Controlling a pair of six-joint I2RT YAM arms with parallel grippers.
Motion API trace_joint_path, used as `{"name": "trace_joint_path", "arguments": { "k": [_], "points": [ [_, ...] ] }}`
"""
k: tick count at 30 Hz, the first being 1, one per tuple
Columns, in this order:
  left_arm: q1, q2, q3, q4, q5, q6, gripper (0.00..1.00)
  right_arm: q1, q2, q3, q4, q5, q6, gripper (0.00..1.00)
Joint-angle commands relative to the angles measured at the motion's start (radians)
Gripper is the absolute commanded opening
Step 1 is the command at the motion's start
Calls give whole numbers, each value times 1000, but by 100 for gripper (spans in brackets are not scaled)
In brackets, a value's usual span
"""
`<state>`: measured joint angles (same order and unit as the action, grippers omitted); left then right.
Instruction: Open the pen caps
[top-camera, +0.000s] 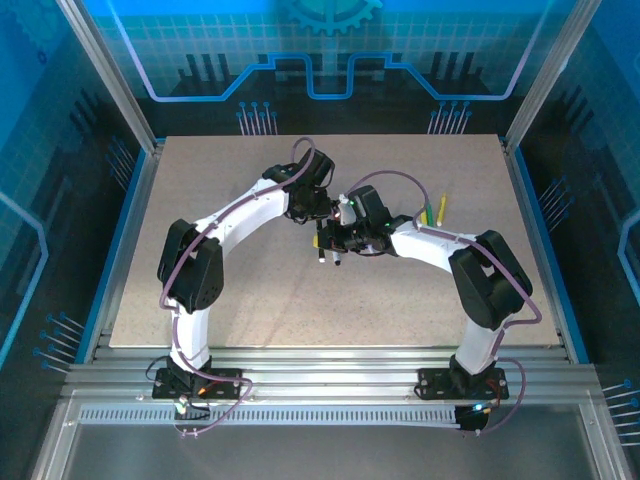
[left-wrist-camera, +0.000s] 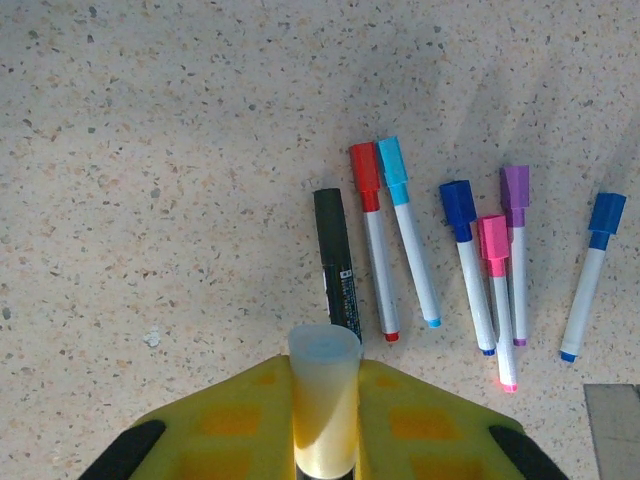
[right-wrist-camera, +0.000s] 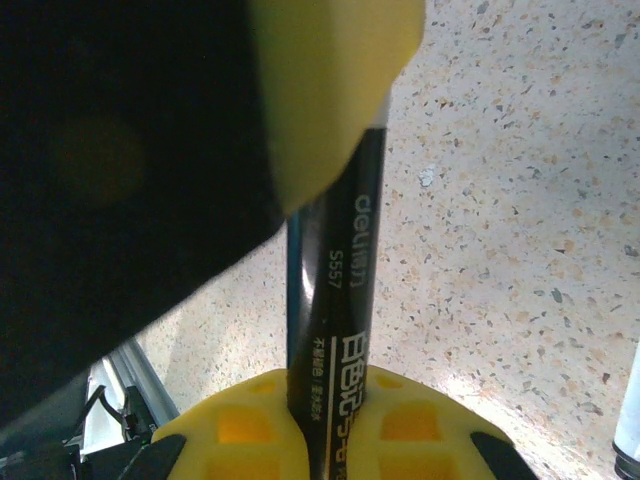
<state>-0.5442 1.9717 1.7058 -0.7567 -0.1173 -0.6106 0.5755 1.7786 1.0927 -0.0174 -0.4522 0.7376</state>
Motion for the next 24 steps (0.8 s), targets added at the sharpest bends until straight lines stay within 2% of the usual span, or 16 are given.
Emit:
{"name": "trace_joint_path", "arguments": {
  "k": [1,18,20,21,22,24],
  "points": [
    [4,-21,-8,12,20,-20,18,21,-39,-4,2,-13,-24,0],
    [14,28,19,-4,15,-37,20,22,-60,-20,-18,-3,-36,0],
    [15,33,21,-5,19,-39,24,24,-66,-26,-19,-3,-37,0],
    [18,36,23,-7,18,-41,32,25,-71,-28,-19,-2,-37,0],
    [20,40,25,-10,20,-41,35,26,-75,-31,-21,-1,-38,0],
    [20,44,27,-9,22,-42,35,26,-78,-36,-22,4,-39,0]
  ]
}}
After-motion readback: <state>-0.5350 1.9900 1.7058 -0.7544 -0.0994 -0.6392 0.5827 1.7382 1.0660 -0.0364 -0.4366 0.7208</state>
